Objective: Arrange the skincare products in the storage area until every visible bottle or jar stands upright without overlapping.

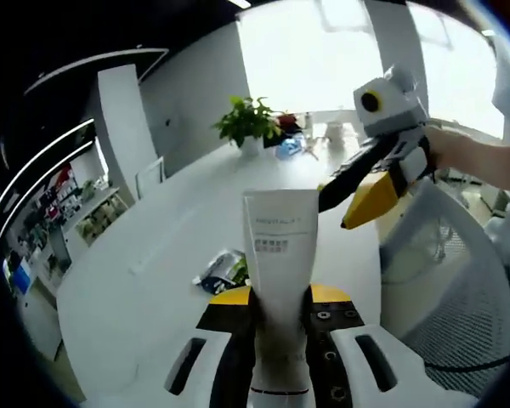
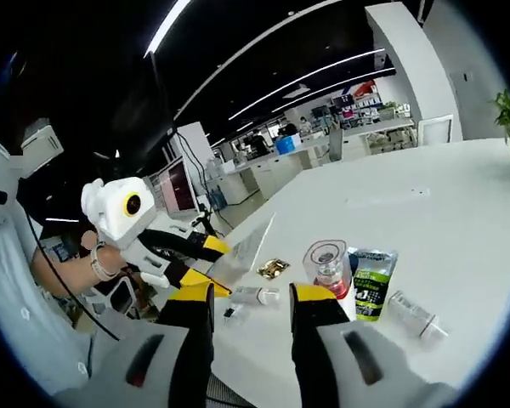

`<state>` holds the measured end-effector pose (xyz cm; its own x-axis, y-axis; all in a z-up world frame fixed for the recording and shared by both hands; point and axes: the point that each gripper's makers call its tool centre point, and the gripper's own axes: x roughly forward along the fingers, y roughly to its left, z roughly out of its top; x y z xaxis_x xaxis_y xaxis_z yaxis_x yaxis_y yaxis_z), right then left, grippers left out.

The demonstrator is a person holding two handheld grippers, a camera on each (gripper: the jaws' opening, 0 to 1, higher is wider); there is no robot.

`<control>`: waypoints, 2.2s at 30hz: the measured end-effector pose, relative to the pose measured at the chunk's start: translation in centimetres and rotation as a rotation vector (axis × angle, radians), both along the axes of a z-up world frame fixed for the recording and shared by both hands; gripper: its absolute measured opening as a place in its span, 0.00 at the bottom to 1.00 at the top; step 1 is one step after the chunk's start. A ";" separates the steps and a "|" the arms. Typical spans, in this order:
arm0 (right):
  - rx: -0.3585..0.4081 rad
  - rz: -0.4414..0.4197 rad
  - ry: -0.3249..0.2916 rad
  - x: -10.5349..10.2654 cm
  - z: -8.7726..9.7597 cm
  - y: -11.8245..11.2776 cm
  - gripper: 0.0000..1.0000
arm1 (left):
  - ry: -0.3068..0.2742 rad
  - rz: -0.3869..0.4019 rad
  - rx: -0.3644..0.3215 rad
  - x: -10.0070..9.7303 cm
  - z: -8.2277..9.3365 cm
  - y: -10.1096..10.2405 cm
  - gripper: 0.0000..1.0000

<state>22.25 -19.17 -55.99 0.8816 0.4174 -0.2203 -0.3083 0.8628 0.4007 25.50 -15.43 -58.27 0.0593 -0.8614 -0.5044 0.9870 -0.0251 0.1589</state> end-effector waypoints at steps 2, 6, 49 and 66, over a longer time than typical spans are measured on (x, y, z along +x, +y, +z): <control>0.061 -0.017 -0.007 0.2 0.2 0.1 0.34 | -0.009 -0.006 -0.008 -0.5 0.1 -0.3 0.17; 0.128 -0.007 -0.005 0.3 0.2 0.3 0.32 | -0.012 -0.014 -0.030 -1.4 0.5 -0.9 0.17; -0.079 0.141 -0.028 0.8 0.6 2.6 0.06 | -0.030 -0.176 -0.049 -3.0 -0.1 -1.6 0.26; -0.393 0.533 -0.044 0.2 -0.1 5.5 0.06 | 0.069 -0.252 0.061 -4.1 -3.3 -0.7 0.21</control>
